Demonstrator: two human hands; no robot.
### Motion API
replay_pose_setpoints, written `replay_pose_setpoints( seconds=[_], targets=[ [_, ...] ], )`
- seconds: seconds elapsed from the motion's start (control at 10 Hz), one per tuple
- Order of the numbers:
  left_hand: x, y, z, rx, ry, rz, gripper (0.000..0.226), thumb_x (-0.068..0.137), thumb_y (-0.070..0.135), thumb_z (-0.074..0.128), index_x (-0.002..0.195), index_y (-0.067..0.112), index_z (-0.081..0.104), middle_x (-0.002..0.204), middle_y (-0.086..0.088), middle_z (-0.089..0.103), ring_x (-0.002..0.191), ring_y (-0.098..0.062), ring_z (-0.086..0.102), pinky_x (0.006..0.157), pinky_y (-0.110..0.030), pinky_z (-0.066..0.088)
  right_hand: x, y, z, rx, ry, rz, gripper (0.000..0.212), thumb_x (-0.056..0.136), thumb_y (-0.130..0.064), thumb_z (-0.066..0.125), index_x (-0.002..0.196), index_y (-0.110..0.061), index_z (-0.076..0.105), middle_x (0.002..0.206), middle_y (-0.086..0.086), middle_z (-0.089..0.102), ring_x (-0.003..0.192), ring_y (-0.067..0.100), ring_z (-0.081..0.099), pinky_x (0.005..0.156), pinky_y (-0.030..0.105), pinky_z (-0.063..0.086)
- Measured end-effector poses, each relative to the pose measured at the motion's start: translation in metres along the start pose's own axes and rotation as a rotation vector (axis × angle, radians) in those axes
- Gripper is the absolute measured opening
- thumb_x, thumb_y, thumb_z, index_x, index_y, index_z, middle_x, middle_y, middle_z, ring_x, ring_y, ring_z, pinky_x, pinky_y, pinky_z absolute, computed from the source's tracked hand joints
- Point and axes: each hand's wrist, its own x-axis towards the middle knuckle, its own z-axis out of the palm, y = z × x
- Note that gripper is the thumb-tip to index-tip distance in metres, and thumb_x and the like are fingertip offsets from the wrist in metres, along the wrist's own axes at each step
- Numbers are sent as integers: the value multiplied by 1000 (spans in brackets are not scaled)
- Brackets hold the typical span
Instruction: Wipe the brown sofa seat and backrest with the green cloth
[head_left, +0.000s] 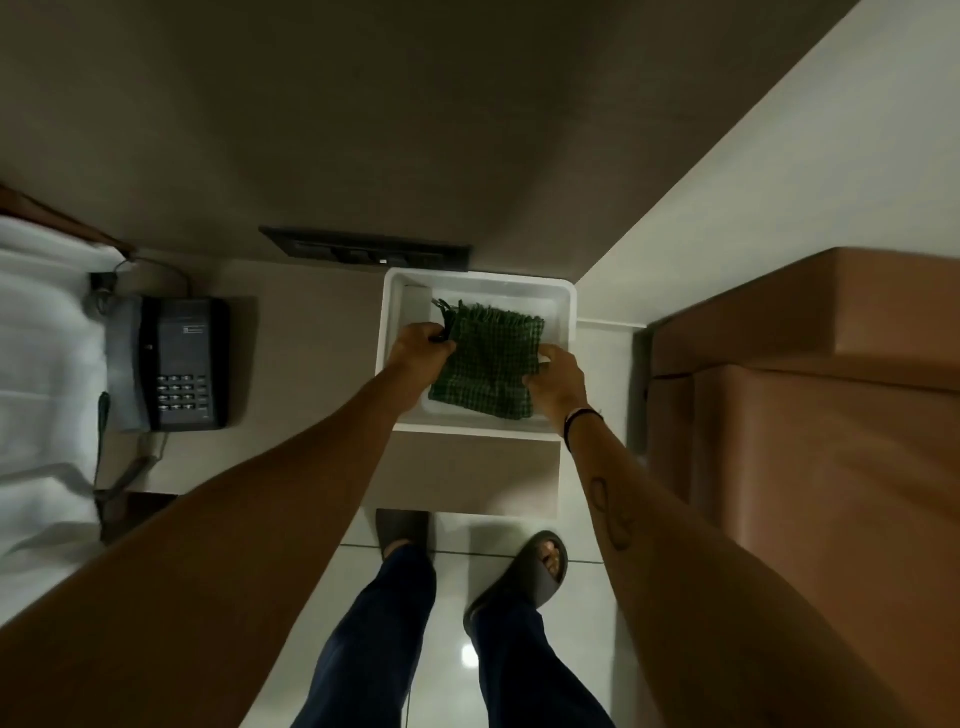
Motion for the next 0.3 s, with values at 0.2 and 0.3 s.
replay_pose_setpoints(
  seconds=[0.2,0.3],
  targets=[
    [-25,3,-23,326,-52,-3,58,113,30,60,164,4,46,164,-20,54,143,-37,57,112,-42,49,-33,-15,-13,-212,-2,-140,48,108,-4,59,156,-9,54,148,20,68,136,41,65,114,48,54],
    [-63,18,-34,584,-64,185,80,116,36,55,179,12,13,188,-11,11,173,-33,19,140,-47,25,-64,-30,-39,-360,-10,-277,65,114,-26,58,172,-11,32,167,20,52,153,40,51,126,50,45]
  ],
)
